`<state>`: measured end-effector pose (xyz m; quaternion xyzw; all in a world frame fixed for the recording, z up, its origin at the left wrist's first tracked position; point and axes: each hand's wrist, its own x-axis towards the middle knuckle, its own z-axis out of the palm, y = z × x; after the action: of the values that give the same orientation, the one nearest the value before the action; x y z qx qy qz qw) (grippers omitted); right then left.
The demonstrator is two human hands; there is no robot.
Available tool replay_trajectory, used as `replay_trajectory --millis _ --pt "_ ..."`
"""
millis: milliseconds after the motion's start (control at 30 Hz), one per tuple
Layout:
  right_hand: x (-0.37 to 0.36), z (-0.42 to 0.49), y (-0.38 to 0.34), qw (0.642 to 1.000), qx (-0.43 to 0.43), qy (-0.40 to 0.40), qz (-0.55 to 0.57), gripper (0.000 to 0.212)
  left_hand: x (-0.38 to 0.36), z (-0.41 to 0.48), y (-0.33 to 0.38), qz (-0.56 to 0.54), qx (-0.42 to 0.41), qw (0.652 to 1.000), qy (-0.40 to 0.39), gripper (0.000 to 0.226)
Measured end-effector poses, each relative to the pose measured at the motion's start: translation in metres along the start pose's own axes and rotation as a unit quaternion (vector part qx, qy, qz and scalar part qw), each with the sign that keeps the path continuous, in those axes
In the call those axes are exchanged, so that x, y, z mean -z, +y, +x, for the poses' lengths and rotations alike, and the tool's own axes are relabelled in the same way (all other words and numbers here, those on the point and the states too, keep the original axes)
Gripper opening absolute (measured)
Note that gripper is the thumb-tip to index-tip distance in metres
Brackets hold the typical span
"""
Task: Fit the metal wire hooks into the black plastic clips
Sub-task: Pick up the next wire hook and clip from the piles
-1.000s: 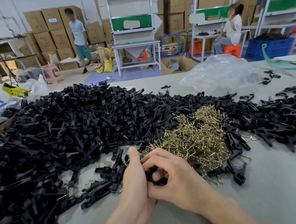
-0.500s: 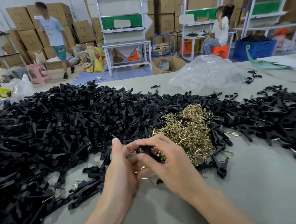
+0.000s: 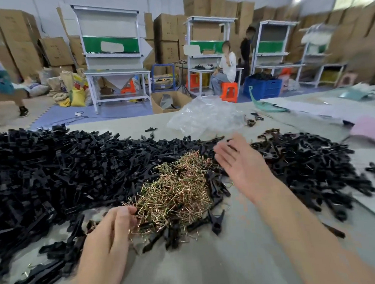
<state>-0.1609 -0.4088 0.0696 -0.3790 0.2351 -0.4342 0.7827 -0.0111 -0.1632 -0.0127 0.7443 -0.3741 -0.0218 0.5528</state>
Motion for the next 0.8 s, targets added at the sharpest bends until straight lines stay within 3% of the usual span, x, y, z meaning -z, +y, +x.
replay_trajectory --millis 67,133,200,267,300,333,533,700,800 --pt "-0.011 -0.019 0.041 0.991 0.023 -0.03 -0.132 0.036 0.003 -0.001 0.001 0.163 -0.057 0.985 -0.026 0.036" --pt "-0.026 -0.038 0.082 0.946 0.095 -0.06 -0.303 0.032 0.003 -0.002 -0.005 0.299 -0.072 0.949 -0.065 0.066" --pt "-0.04 -0.052 0.114 0.849 0.217 -0.105 -0.47 0.034 0.007 -0.001 -0.012 0.393 -0.028 0.916 -0.068 0.075" --pt "-0.046 -0.059 0.137 0.717 0.311 -0.15 -0.606 0.036 0.017 0.002 -0.019 0.433 0.026 0.901 -0.031 0.061" --pt "-0.046 -0.059 0.143 0.676 0.321 -0.166 -0.642 0.036 0.022 0.005 -0.023 0.436 0.042 0.899 -0.006 0.053" --pt "-0.045 -0.058 0.146 0.66 0.316 -0.176 -0.658 0.035 0.026 0.008 -0.027 0.435 0.057 0.899 0.014 0.049" --pt "-0.038 -0.051 0.146 0.681 0.293 -0.188 -0.645 0.028 0.024 0.015 -0.031 0.443 0.033 0.896 -0.009 0.045" --pt "-0.042 -0.051 0.145 0.696 0.281 -0.187 -0.633 0.028 0.025 0.021 -0.031 0.313 0.042 0.949 -0.007 0.043" --pt "-0.042 -0.051 0.144 0.713 0.273 -0.186 -0.618 0.028 0.024 0.021 -0.029 0.274 0.045 0.961 -0.002 0.041"
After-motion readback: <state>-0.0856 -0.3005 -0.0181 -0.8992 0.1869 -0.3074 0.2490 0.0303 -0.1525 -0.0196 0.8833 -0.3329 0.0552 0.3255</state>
